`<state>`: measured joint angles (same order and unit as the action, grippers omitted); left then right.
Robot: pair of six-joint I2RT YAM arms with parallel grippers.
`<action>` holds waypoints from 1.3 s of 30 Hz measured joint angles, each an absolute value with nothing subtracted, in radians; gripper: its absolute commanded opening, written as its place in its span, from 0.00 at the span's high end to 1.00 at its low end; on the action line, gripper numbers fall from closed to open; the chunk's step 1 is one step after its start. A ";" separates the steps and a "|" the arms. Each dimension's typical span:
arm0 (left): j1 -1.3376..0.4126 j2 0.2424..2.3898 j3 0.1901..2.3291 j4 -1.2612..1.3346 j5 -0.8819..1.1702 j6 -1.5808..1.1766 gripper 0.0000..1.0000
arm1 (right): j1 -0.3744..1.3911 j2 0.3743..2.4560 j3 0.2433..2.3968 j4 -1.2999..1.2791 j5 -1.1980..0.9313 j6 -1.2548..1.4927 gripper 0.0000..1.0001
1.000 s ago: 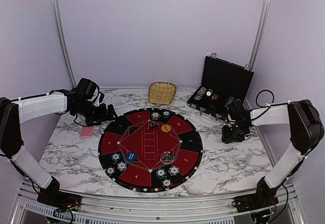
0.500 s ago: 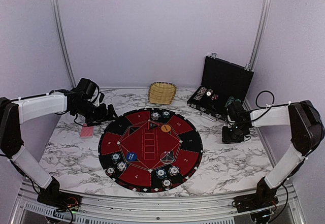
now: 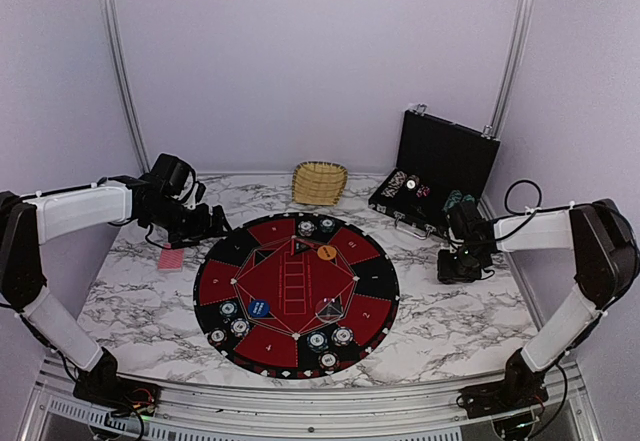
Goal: Distribute texas hold em gaming equipment
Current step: Pick up the pile of poker chips from the center of the board.
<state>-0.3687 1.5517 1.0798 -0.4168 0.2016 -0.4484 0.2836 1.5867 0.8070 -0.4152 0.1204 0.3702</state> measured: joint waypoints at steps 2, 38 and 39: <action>-0.368 1.552 1.080 -0.417 0.201 -0.448 0.01 | 0.289 1.586 0.807 -0.418 0.124 0.371 0.71; -0.364 1.552 1.080 -0.417 0.201 -0.442 0.01 | 0.431 1.624 0.966 -0.496 0.156 0.400 0.71; -0.364 1.552 1.080 -0.417 0.201 -0.441 0.01 | 0.439 1.632 0.978 -0.498 0.159 0.400 0.71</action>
